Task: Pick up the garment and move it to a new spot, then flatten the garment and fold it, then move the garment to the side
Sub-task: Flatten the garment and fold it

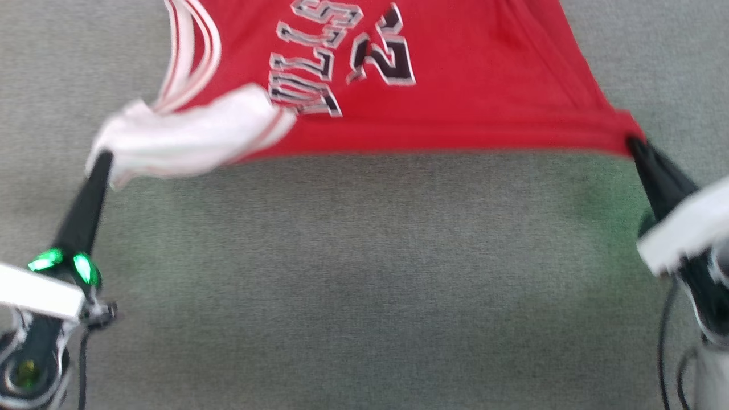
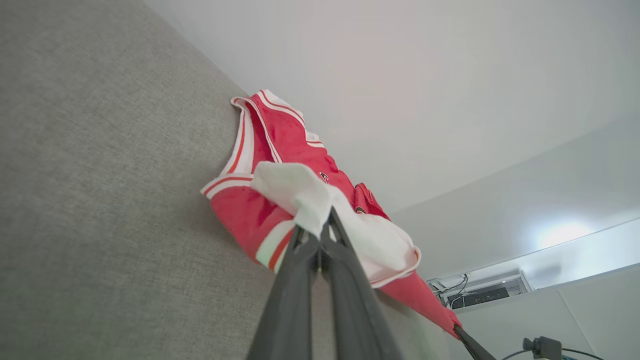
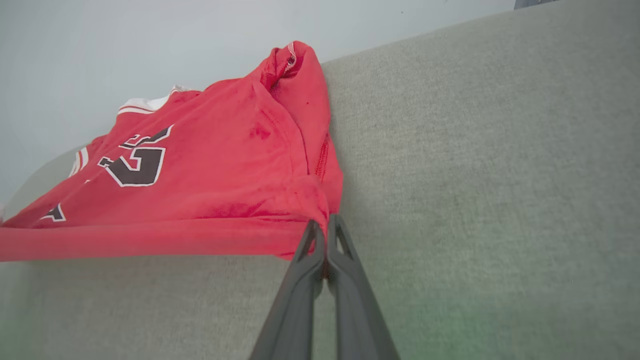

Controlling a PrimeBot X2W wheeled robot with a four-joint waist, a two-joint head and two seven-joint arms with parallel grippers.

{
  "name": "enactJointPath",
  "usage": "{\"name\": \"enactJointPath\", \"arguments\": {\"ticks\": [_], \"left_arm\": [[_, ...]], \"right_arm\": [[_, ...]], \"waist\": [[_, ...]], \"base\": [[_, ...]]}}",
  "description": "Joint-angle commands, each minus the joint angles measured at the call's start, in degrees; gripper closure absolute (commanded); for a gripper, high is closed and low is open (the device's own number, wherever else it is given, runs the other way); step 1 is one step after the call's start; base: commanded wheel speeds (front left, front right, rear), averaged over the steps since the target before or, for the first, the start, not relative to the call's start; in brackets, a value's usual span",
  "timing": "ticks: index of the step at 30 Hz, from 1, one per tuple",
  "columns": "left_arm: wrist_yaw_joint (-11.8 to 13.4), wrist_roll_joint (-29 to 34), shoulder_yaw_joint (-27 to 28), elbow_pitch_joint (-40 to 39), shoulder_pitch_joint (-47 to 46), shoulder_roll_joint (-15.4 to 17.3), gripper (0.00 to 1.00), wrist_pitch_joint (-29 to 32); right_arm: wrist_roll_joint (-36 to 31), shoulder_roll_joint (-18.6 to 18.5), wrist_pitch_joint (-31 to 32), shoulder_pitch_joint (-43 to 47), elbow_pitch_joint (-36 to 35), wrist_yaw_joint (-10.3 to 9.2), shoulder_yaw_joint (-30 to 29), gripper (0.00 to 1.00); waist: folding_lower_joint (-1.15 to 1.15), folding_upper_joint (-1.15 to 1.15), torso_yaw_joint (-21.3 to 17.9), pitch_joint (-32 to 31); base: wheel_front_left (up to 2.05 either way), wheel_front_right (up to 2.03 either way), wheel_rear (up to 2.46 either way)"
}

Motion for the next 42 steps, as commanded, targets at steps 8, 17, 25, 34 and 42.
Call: {"name": "enactJointPath", "arguments": {"ticks": [8, 17, 25, 34, 42], "left_arm": [[0.13, 2.26, -0.26, -8.51, 12.59, 2.52, 1.00, -1.80], [0.13, 3.69, 1.45, -14.11, 23.04, 2.97, 1.00, -4.72], [0.13, 3.65, -0.54, -13.42, 12.45, 2.68, 1.00, -2.16], [0.13, 1.88, -1.97, -3.21, -1.94, 0.05, 1.00, 2.31], [0.13, 3.25, -2.74, 5.47, -7.53, -2.05, 1.00, 1.97]], "right_arm": [[3.36, 2.45, 8.54, 19.08, -18.11, -0.13, -3.73, 1.00], [5.69, 3.72, 12.11, 29.74, -28.30, -0.11, -5.42, 1.00], [4.52, 3.82, 10.34, 22.42, -24.75, -0.10, -6.39, 1.00], [0.40, 3.78, 7.07, 8.15, -12.33, -0.10, -4.30, 1.00], [-1.78, 3.79, 2.33, 0.40, -3.10, -0.10, -1.07, 1.00]], "waist": [[0.00, 0.00, 1.77, -2.48], [0.00, 0.00, 1.43, -3.39], [0.00, 0.00, 1.35, -2.52], [0.00, 0.00, 0.60, 0.70], [0.00, 0.00, 0.04, 4.30]], "base": [[0.00, 0.00, 0.00], [0.00, 0.00, 0.00], [0.00, 0.00, 0.00], [0.00, 0.00, 0.00], [0.00, 0.00, 0.00]]}}
